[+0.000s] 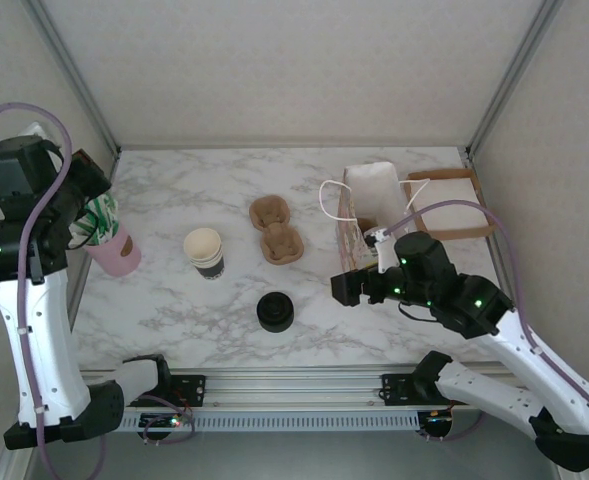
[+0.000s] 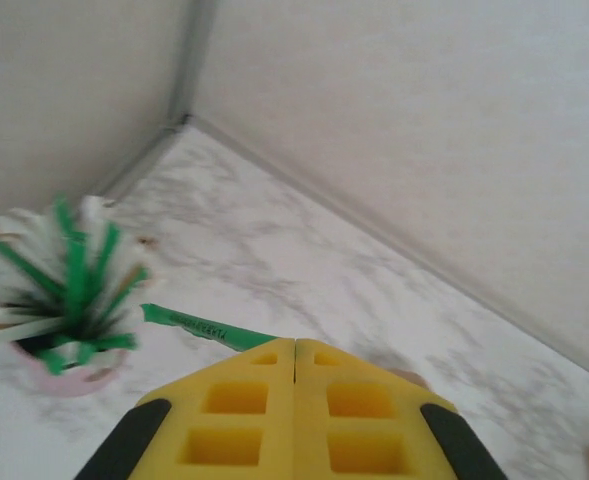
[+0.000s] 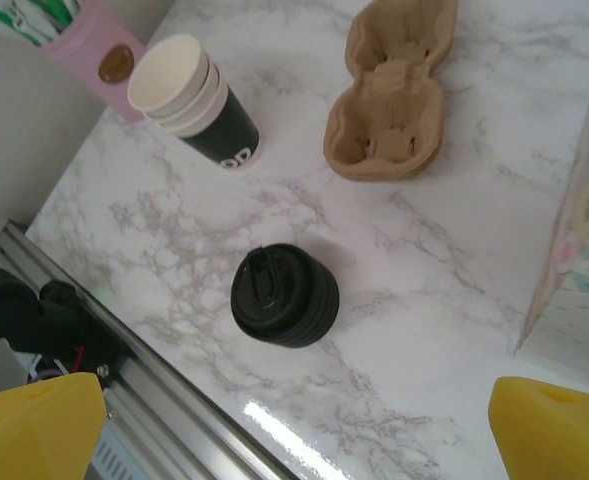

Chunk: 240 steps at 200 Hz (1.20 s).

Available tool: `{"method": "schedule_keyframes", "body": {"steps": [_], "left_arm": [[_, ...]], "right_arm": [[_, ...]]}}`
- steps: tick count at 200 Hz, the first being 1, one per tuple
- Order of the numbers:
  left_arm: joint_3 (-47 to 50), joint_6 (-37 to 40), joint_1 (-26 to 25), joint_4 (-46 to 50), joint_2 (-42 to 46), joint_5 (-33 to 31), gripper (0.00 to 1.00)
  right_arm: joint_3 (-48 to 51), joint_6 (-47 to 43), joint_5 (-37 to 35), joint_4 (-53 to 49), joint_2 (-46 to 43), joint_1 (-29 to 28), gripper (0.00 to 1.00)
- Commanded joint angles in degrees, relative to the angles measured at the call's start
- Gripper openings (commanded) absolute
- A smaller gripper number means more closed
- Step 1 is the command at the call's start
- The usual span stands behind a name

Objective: Pack the takeout coffee

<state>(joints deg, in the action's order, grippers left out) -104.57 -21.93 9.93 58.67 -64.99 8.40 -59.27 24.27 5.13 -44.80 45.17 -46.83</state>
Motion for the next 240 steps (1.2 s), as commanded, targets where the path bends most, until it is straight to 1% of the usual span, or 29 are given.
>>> {"method": "schedule_keyframes", "body": {"steps": [1,19,31,52,71,98,132,152,184,199,220,240], "left_arm": [[0.2,-2.4,-0.3,-6.3,1.1,14.8,0.0],[1.5,-4.7,-0.5,-11.0,1.3,23.0,0.0],[1.7,-6.2,-1.2,-13.6,1.1,26.7,0.0],[1.3,-8.6,-3.7,-17.8,0.9,30.1,0.0],[0.9,-11.2,-8.1,-21.6,0.3,31.8,0.0],[-0.4,-13.2,-17.1,-25.3,-1.5,31.4,0.0],[-3.0,-14.2,-28.0,-28.2,-4.0,28.9,0.0],[-5.0,-14.4,-35.2,-29.8,-6.8,27.2,0.0],[-13.1,-11.7,-48.6,-28.4,-14.4,21.6,0.0],[-18.1,-10.4,-53.6,-26.9,-19.0,19.7,0.0],[-25.1,-9.3,-58.5,-25.3,-26.1,18.8,0.0],[-31.3,-8.9,-60.7,-23.8,-32.7,18.2,0.0]], "right_arm": [[-1.9,2.8,-4.4,-1.6,-2.9,-0.5,0.99],[-2.0,4.3,-7.2,-3.8,-4.8,-0.5,0.99],[-1.9,5.5,-9.6,-5.7,-6.1,-0.5,0.99],[-1.2,7.5,-12.1,-8.2,-8.2,-0.5,0.99],[-0.4,9.5,-13.7,-10.6,-9.7,-0.5,0.99],[1.0,12.6,-15.2,-13.3,-11.8,-0.5,0.99],[2.2,16.9,-17.6,-16.8,-14.4,-0.5,0.99],[3.4,19.3,-19.3,-18.3,-15.6,-0.5,0.99],[5.1,21.8,-21.3,-20.3,-16.6,-0.5,0.99],[5.6,22.4,-21.4,-20.5,-17.2,-0.5,0.99],[6.1,23.0,-21.8,-20.9,-17.8,-0.5,0.99],[6.2,23.1,-22.0,-21.4,-18.4,-0.5,0.99]]}}
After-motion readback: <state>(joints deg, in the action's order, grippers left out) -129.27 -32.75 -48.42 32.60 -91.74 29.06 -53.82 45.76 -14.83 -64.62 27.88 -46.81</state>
